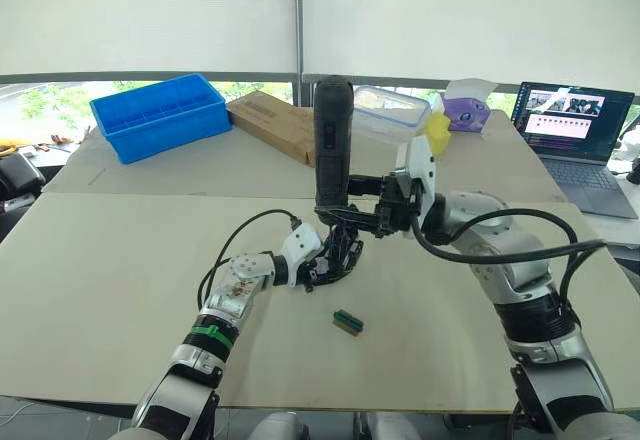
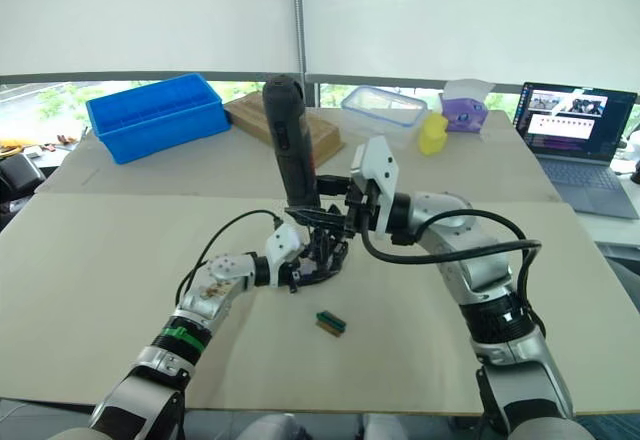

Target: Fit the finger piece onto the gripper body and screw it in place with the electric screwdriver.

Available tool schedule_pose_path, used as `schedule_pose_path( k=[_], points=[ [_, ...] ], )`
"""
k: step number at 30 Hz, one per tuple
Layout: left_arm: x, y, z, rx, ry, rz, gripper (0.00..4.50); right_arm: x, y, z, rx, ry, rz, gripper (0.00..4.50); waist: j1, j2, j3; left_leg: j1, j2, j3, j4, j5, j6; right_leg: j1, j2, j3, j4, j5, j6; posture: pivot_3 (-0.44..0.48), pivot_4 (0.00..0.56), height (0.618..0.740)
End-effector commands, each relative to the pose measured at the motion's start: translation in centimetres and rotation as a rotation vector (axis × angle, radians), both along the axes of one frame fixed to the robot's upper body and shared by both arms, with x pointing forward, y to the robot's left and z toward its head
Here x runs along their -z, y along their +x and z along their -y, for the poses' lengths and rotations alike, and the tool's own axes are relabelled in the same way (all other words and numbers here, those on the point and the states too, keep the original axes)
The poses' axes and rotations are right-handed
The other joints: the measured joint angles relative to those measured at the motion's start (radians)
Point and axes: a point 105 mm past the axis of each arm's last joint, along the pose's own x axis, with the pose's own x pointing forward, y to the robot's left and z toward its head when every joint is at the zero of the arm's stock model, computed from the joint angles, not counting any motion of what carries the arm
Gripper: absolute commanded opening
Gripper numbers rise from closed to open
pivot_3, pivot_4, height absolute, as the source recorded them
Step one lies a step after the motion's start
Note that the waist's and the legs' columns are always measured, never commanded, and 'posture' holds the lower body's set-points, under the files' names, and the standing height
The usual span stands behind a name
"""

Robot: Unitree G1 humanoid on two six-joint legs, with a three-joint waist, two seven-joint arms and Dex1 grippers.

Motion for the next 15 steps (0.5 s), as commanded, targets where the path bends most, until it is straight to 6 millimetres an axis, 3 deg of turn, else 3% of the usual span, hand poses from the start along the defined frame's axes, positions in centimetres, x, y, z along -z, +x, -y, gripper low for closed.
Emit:
schedule_pose_path(
  k=[1, 4, 7, 15],
  points=[
    [-2.8, -0.3, 0.8, 0.053, -0.054, 0.115, 2.26, -1.4, -0.5, 0.7, -0.015, 0.053, -0.052, 1.92, 0.001, 0.000, 0.004, -0.003, 0.000, 0.000, 0.000, 0.001, -0.002, -0.002, 0.000, 0.000, 0.000, 0.000, 0.000, 0.000, 0.150, 0.740],
    [-2.4, -0.5, 0.8, 0.056, -0.046, 0.104, 2.26, -4.1, -2.5, 0.1, -0.119, 0.109, 0.011, 1.92, 0.001, 0.000, 0.006, -0.014, 0.000, 0.000, 0.001, 0.002, -0.003, -0.015, 0.000, 0.000, 0.001, 0.002, -0.001, 0.000, 0.150, 0.740],
    [-1.9, -0.8, 1.0, 0.062, -0.041, 0.093, 2.26, -5.9, -3.2, -0.4, -0.147, 0.140, 0.056, 1.92, -0.001, 0.001, 0.009, -0.023, 0.000, 0.000, 0.003, 0.003, -0.005, -0.024, 0.001, -0.002, 0.001, 0.002, -0.001, 0.000, 0.150, 0.740],
    [-1.6, -0.9, 1.1, 0.057, -0.041, 0.080, 2.26, -7.1, -3.9, -0.5, -0.168, 0.153, 0.073, 1.92, -0.003, 0.002, 0.019, -0.023, -0.002, -0.002, 0.002, 0.003, -0.005, -0.020, 0.001, -0.005, -0.001, 0.002, -0.001, 0.000, 0.150, 0.740]
  ],
)
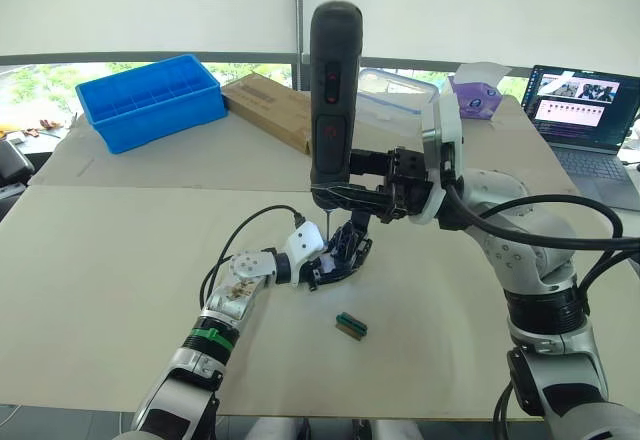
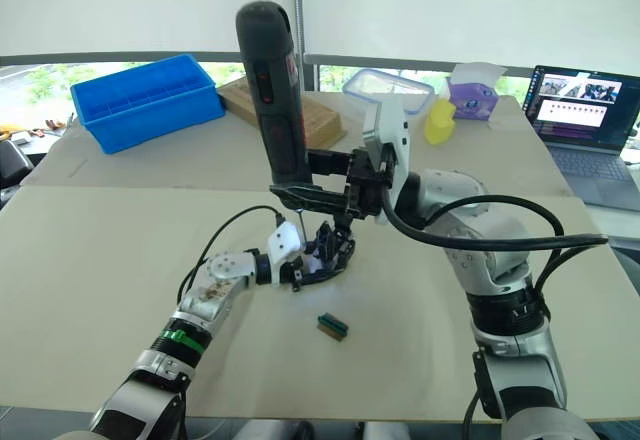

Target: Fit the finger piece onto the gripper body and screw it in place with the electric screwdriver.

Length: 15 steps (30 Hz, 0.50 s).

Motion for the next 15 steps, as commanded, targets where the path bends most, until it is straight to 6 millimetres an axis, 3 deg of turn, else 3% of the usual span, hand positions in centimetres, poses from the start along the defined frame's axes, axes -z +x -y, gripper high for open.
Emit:
schedule_pose_path(
  k=[1, 4, 8, 9, 13, 15],
  points=[
    [-0.4, -0.2, 0.3, 0.009, -0.012, 0.013, 2.26, -2.1, -1.5, 0.3, -0.042, 0.043, 0.059, 1.92, 0.000, 0.000, 0.004, 0.000, 0.000, 0.000, 0.000, 0.000, 0.000, 0.000, 0.000, 0.000, 0.000, 0.000, 0.000, 0.000, 0.150, 0.740],
    [-0.4, -0.1, -0.2, 0.000, -0.002, 0.009, 2.26, -1.9, -2.1, 0.8, -0.065, 0.016, 0.016, 1.92, 0.000, 0.001, 0.006, 0.001, 0.000, 0.000, 0.001, 0.000, -0.001, 0.000, 0.000, 0.000, 0.000, 0.000, 0.000, 0.000, 0.150, 0.740],
    [-1.2, -0.9, -2.1, 0.018, 0.006, -0.004, 4.23, -1.5, -3.3, 2.9, -0.040, -0.036, -0.112, 1.92, -0.001, 0.001, 0.007, 0.001, 0.001, 0.000, 0.001, 0.001, -0.001, -0.001, 0.000, 0.000, 0.000, 0.000, 0.000, 0.000, 0.150, 0.740],
    [-1.4, -1.2, -2.7, 0.024, 0.012, -0.005, 4.50, -1.4, -3.5, 3.5, -0.026, -0.048, -0.154, 1.92, 0.000, 0.001, 0.007, 0.001, 0.001, 0.000, 0.001, 0.000, -0.001, 0.000, 0.000, 0.001, 0.000, 0.000, 0.000, 0.000, 0.150, 0.740],
    [-2.6, -3.4, -5.4, 0.071, 0.034, -0.016, 4.50, -0.6, -4.1, 6.3, 0.066, -0.102, -0.364, 1.92, 0.000, 0.001, 0.010, 0.000, 0.001, 0.000, 0.001, 0.000, -0.001, -0.001, -0.001, 0.001, 0.000, 0.000, 0.000, 0.000, 0.150, 0.740],
    [-3.2, -4.8, -6.9, 0.101, 0.055, -0.036, 4.50, 0.9, -4.4, 8.4, 0.135, -0.157, -0.519, 1.92, 0.002, 0.001, 0.010, 0.001, 0.001, 0.000, 0.001, 0.000, -0.001, 0.000, -0.001, 0.001, 0.000, 0.000, 0.000, 0.000, 0.150, 0.740]
  ],
)
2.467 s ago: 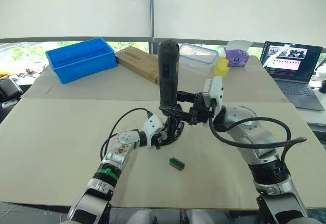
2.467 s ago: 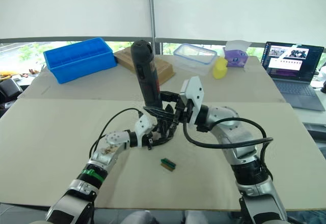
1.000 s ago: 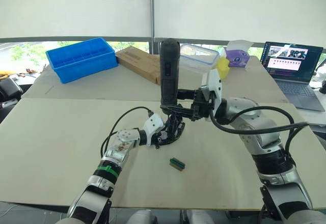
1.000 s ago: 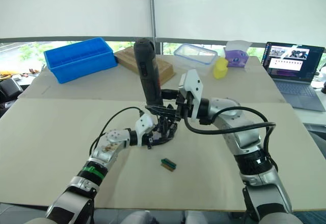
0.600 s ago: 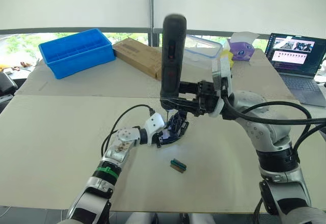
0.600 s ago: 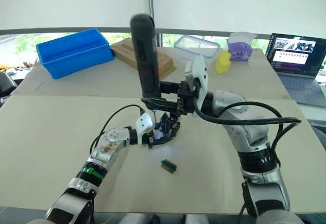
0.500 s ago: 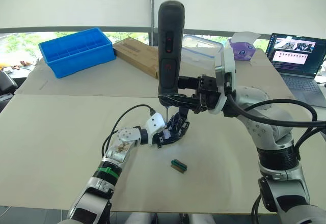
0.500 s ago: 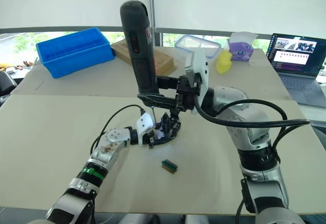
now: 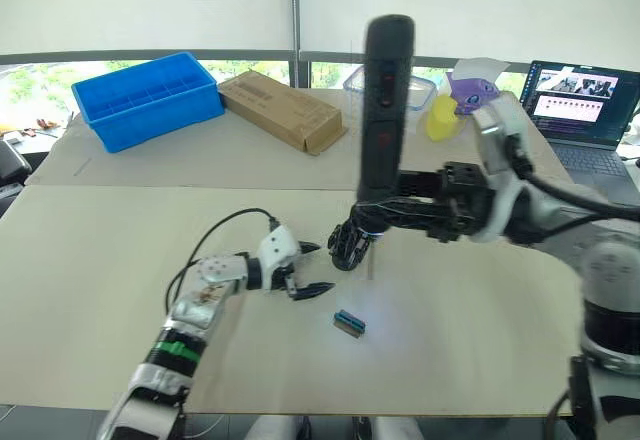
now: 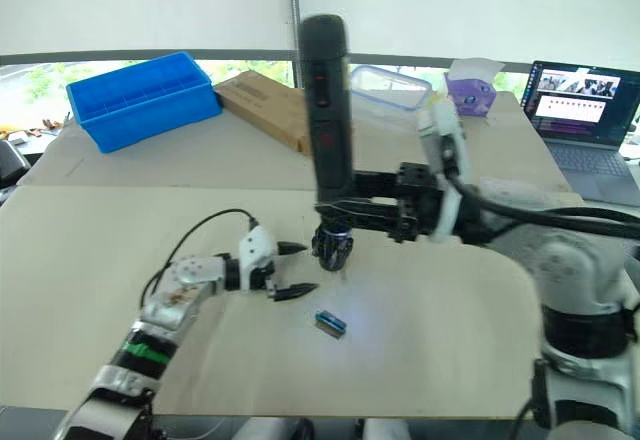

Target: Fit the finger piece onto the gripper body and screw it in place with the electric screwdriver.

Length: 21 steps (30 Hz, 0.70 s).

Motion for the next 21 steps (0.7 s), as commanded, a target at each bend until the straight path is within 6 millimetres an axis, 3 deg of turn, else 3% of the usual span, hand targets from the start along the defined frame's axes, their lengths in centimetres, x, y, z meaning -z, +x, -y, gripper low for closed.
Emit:
schedule_pose_path(
  k=[1, 6, 9, 14, 18, 20, 21],
  points=[
    [-2.3, -2.4, -1.4, 0.085, -0.008, 0.007, 4.50, 0.9, -1.4, 2.8, 0.069, -0.060, -0.180, 1.92, 0.004, 0.000, 0.001, 0.000, 0.000, 0.000, 0.000, 0.000, 0.000, 0.000, 0.000, 0.000, 0.000, 0.000, 0.000, 0.000, 0.150, 0.740],
    [-2.6, -4.4, -3.3, 0.130, 0.087, 0.009, 4.50, 7.3, -0.3, 9.1, 0.428, -0.252, -0.571, 1.92, 0.006, 0.000, 0.001, 0.000, 0.001, 0.001, 0.000, -0.002, 0.003, 0.002, -0.002, 0.000, -0.001, 0.000, 0.000, 0.000, 0.150, 0.740],
    [-2.6, -4.5, -3.6, 0.125, 0.108, 0.022, 4.50, 9.8, 0.3, 11.3, 0.554, -0.276, -0.721, 1.92, 0.005, 0.000, 0.001, 0.000, 0.001, 0.004, 0.001, -0.002, 0.003, 0.002, -0.003, 0.001, 0.000, 0.000, 0.001, 0.000, 0.150, 0.740],
    [-2.8, -4.3, -3.7, 0.112, 0.119, 0.041, 4.50, 12.9, 1.4, 12.9, 0.686, -0.311, -0.837, 1.92, -0.003, 0.001, 0.002, 0.001, 0.002, 0.004, 0.000, -0.001, 0.003, 0.002, -0.001, 0.001, 0.001, 0.001, 0.001, 0.000, 0.150, 0.740],
    [-2.8, -4.2, -4.0, 0.098, 0.125, 0.043, 4.50, 13.9, 2.2, 13.3, 0.740, -0.338, -0.853, 1.92, 0.000, 0.002, 0.002, 0.000, 0.003, 0.005, 0.001, -0.001, 0.004, 0.002, 0.000, 0.001, 0.001, 0.001, 0.000, 0.000, 0.150, 0.740],
    [-2.7, -4.2, -4.3, 0.090, 0.131, 0.042, 4.50, 14.3, 2.2, 13.6, 0.753, -0.355, -0.862, 2.96, 0.000, 0.002, 0.002, 0.000, 0.003, 0.005, 0.001, -0.001, 0.004, 0.002, 0.000, 0.001, 0.001, 0.001, 0.000, 0.000, 0.150, 0.740],
    [-2.7, -4.1, -4.4, 0.085, 0.134, 0.042, 4.50, 14.3, 1.9, 13.6, 0.746, -0.364, -0.864, 3.26, 0.001, 0.002, 0.002, 0.000, 0.003, 0.005, 0.001, 0.000, 0.004, 0.002, 0.000, 0.001, 0.001, 0.001, 0.000, 0.000, 0.150, 0.740]
  ],
)
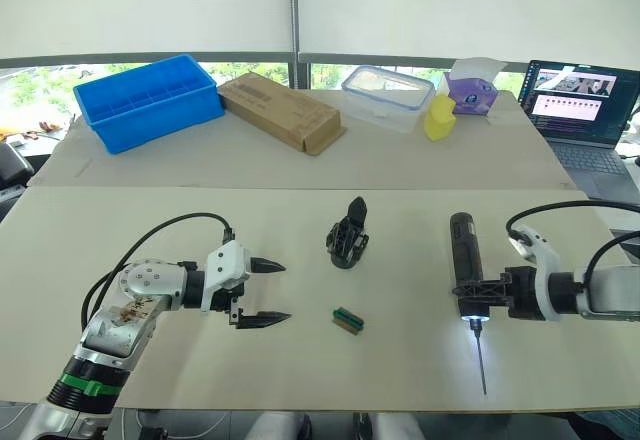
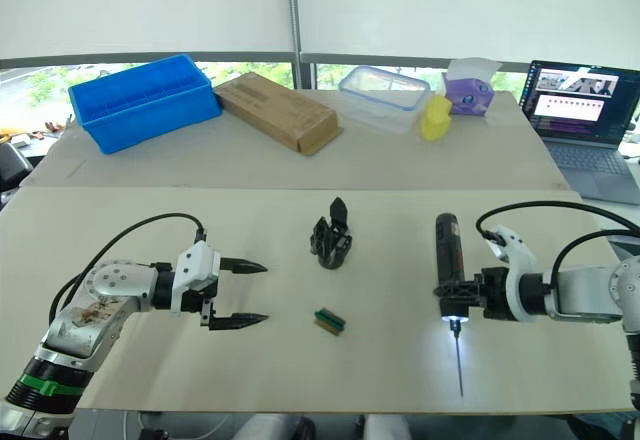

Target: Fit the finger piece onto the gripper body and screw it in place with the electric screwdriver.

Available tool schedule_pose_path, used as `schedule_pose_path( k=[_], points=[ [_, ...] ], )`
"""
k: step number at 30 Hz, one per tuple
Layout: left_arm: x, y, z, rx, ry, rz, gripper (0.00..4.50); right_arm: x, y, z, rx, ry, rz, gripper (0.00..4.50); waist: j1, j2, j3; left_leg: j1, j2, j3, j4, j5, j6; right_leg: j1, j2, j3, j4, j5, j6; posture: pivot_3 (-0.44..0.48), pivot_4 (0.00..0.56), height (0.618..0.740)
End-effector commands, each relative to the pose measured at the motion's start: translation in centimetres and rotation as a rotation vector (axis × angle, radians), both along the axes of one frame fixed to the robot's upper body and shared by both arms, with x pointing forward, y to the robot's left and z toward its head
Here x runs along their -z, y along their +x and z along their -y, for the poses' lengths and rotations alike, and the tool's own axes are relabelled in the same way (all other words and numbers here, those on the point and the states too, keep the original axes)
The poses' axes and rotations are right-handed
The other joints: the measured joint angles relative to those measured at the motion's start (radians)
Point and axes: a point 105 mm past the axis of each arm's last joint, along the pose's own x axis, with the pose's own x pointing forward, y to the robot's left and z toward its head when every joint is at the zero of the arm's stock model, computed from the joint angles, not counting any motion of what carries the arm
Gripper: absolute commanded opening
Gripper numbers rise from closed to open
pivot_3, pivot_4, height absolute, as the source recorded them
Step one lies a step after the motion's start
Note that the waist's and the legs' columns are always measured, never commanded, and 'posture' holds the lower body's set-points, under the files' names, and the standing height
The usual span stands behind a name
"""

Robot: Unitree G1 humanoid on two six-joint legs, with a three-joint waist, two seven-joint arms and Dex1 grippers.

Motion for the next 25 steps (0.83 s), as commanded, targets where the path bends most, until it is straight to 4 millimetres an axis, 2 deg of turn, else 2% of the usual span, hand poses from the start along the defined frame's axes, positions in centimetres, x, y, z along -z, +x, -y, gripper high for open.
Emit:
schedule_pose_path(
  k=[1, 3, 4, 7, 8, 9, 11, 13, 15, 18, 21, 25],
  points=[
    [-0.9, 0.1, -0.6, -0.016, 0.006, 0.049, 4.50, -1.1, -0.2, 0.5, -0.018, -0.038, 0.043, 3.60, 0.002, 0.000, 0.000, 0.000, 0.000, 0.000, 0.000, 0.000, 0.000, 0.000, 0.000, 0.000, 0.000, 0.000, 0.000, 0.000, 0.150, 0.740],
    [-0.9, 0.2, -1.0, -0.032, 0.005, 0.042, 4.50, -1.7, -0.8, 0.4, -0.070, -0.072, 0.074, 4.28, 0.006, 0.000, 0.000, 0.000, 0.000, 0.000, 0.001, 0.000, 0.001, 0.000, 0.000, 0.000, -0.001, 0.000, 0.000, 0.000, 0.150, 0.740],
    [-0.9, 0.2, -1.3, -0.045, 0.008, 0.035, 4.50, -2.6, -0.9, 0.4, -0.096, -0.074, 0.114, 4.48, 0.007, 0.000, 0.000, 0.000, 0.000, 0.000, 0.001, -0.001, 0.001, 0.000, 0.000, 0.000, -0.001, 0.000, 0.000, 0.000, 0.150, 0.740],
    [-0.9, -0.1, -2.6, -0.078, 0.018, -0.003, 4.50, -6.4, -1.0, -0.2, -0.239, -0.067, 0.340, 4.48, 0.003, 0.000, 0.000, -0.001, -0.001, 0.000, 0.001, -0.001, 0.002, 0.000, 0.000, 0.000, -0.001, 0.000, 0.001, 0.000, 0.150, 0.740],
    [-1.0, -0.2, -2.8, -0.084, 0.019, -0.017, 4.50, -7.1, -1.2, -0.3, -0.283, -0.068, 0.390, 4.48, 0.002, 0.000, 0.000, 0.000, -0.001, 0.000, 0.001, -0.001, 0.002, 0.000, 0.001, 0.000, -0.001, 0.000, 0.001, 0.000, 0.150, 0.740],
    [-1.1, -0.5, -3.4, -0.096, 0.020, -0.057, 4.50, -7.9, -1.3, 0.0, -0.327, -0.079, 0.454, 4.48, 0.000, 0.000, 0.000, 0.000, -0.001, 0.000, 0.001, -0.001, 0.002, 0.000, 0.001, 0.000, -0.001, -0.001, 0.002, 0.000, 0.150, 0.740],
    [-1.5, -1.4, -5.5, -0.129, 0.049, -0.144, 4.50, -8.8, -1.6, 2.1, -0.394, -0.143, 0.578, 4.48, -0.001, -0.001, 0.001, 0.001, 0.000, 0.000, 0.001, -0.001, 0.002, 0.001, 0.001, 0.000, -0.001, -0.002, 0.003, 0.000, 0.150, 0.740],
    [-2.0, -1.9, -7.3, -0.167, 0.074, -0.180, 4.50, -8.7, -2.6, 3.8, -0.479, -0.194, 0.638, 4.48, -0.002, -0.002, 0.001, 0.002, 0.000, 0.000, 0.001, -0.001, 0.002, 0.001, 0.002, 0.000, 0.000, -0.002, 0.004, 0.000, 0.150, 0.740],
    [-2.6, -1.9, -9.3, -0.229, 0.090, -0.178, 4.50, -7.6, -3.7, 6.2, -0.559, -0.274, 0.654, 4.48, 0.001, -0.001, 0.001, 0.002, 0.000, 0.001, 0.001, -0.001, 0.002, 0.002, 0.002, 0.000, 0.000, -0.003, 0.004, 0.000, 0.150, 0.740],
    [-3.3, -1.7, -11.4, -0.304, 0.100, -0.147, 4.50, -6.7, -4.0, 9.2, -0.552, -0.359, 0.686, 4.48, 0.000, -0.001, 0.001, 0.002, -0.001, 0.001, 0.003, -0.001, 0.002, 0.003, 0.001, 0.001, 0.000, -0.002, 0.004, 0.000, 0.150, 0.740],
    [-3.6, -1.4, -12.2, -0.350, 0.092, -0.109, 4.50, -6.4, -4.1, 10.5, -0.548, -0.383, 0.711, 4.48, -0.005, -0.001, 0.002, 0.004, -0.001, 0.003, 0.003, -0.001, 0.001, 0.003, 0.001, 0.003, 0.001, -0.002, 0.004, 0.000, 0.150, 0.740],
    [-3.8, -0.9, -11.8, -0.352, 0.048, -0.086, 4.50, -6.2, -3.7, 10.9, -0.543, -0.401, 0.726, 4.48, -0.013, -0.001, 0.002, 0.007, -0.001, 0.002, 0.000, 0.002, -0.005, 0.003, 0.001, 0.004, 0.002, -0.001, 0.002, 0.000, 0.150, 0.740]
  ],
)
